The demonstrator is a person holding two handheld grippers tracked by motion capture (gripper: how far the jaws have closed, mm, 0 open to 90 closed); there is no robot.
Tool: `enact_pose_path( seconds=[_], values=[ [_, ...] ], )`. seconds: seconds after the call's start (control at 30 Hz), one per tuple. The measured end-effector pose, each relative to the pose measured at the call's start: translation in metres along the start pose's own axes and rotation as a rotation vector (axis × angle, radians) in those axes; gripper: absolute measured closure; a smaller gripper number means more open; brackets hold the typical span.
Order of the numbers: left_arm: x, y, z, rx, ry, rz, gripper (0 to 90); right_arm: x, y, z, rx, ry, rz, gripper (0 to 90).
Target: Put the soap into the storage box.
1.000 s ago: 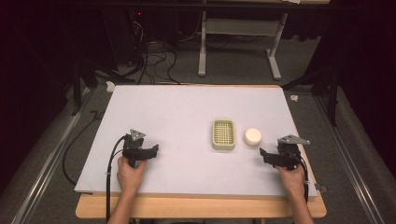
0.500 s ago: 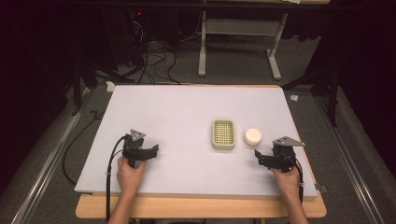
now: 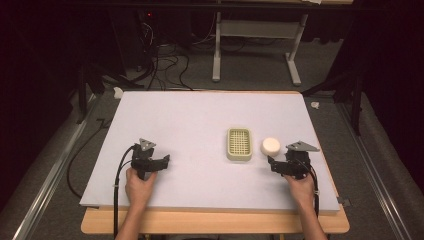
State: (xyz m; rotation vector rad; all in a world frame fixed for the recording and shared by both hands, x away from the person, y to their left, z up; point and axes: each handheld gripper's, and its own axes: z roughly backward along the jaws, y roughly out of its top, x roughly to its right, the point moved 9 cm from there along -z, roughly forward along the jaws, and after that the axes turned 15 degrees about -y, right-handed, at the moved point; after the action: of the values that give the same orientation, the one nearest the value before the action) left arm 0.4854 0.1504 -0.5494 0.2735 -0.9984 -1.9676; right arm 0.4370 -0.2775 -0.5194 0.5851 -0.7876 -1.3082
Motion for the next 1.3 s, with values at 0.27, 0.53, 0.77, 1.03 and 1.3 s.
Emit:
enact_pose_path(
  seconds=[0.27, 0.53, 0.77, 1.03, 1.3],
  values=[
    [0.0, 0.0, 0.0, 0.0, 0.0, 0.0, 20.5, -0.002, 0.01, -0.012, -0.029, -0.011, 0.023, 14.4],
    [0.0, 0.0, 0.0, 0.0, 0.0, 0.001, 20.4, -0.002, 0.024, -0.025, -0.042, -0.033, 0.019, 13.2],
    [0.0, 0.0, 0.0, 0.0, -0.001, 0.001, 20.4, -0.003, 0.024, -0.036, -0.066, -0.024, -0.004, 12.2],
    [0.0, 0.0, 0.0, 0.0, -0.001, 0.001, 20.4, -0.008, 0.017, -0.048, -0.103, -0.034, 0.017, 12.2],
    [0.0, 0.0, 0.0, 0.0, -0.001, 0.001, 20.4, -0.011, 0.013, -0.055, -0.121, -0.04, 0.03, 15.4]
  ],
)
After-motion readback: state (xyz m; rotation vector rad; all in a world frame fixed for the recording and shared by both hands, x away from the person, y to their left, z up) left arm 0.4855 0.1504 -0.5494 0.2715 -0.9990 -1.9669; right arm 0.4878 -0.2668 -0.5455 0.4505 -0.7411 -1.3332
